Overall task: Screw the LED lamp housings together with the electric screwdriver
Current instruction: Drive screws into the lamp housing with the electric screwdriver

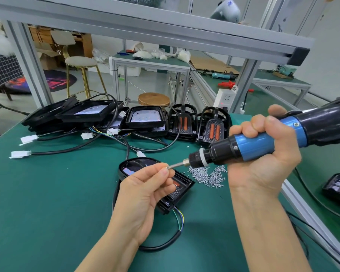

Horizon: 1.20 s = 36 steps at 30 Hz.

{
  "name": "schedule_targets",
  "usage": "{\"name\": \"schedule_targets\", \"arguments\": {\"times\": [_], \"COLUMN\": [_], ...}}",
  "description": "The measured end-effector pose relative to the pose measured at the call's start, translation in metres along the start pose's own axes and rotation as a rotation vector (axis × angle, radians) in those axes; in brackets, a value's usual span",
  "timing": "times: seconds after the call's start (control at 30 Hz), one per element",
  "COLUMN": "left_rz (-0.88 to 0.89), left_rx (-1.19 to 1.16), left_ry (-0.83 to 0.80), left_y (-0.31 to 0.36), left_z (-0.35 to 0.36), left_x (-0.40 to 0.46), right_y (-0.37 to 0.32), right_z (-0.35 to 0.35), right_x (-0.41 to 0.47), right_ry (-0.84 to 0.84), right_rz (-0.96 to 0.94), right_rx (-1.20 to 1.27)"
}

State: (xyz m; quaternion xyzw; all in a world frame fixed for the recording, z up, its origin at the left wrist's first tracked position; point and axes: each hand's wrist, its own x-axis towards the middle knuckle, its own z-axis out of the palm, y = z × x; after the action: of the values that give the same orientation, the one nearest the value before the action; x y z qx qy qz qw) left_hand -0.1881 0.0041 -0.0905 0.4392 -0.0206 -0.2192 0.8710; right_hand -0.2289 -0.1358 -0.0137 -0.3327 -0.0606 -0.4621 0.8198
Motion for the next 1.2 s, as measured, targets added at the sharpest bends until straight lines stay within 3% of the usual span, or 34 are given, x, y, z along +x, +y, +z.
{"name": "schedule_targets", "arguments": {"times": [0.23, 0.37, 0.5, 0.6, 0.87, 1.2], "left_rz": [0.111, 0.209, -0.065, -0.205, -0.191, -0.127], "left_rx": [0.269, 0.576, 0.873, 0.774, 0.405, 0.301], "left_ry": [-0.036, 0.272, 0.274, 0.213, 0.215, 0.197], "left_y": [0.006, 0.026, 0.027, 0.018, -0.007, -0.015], "left_z": [-0.013, -0.046, -0.068, -0.059, -0.047, -0.053], "left_x": [-0.001, 0.005, 0.010, 0.017, 0.033, 0.033], "right_y": [0.001, -0.001, 0.001, 0.005, 0.017, 0.019], "right_z": [-0.005, -0.010, -0.018, -0.023, -0.030, -0.028], "right_x": [0.000, -0.001, -0.004, -0.008, -0.018, -0.022], "right_ry": [0.010, -0.027, -0.040, -0.052, -0.165, -0.280], "right_rz": [0.023, 0.047, 0.078, 0.099, 0.105, 0.108], "right_rx": [0.003, -0.041, -0.096, -0.133, -0.266, -0.298]}}
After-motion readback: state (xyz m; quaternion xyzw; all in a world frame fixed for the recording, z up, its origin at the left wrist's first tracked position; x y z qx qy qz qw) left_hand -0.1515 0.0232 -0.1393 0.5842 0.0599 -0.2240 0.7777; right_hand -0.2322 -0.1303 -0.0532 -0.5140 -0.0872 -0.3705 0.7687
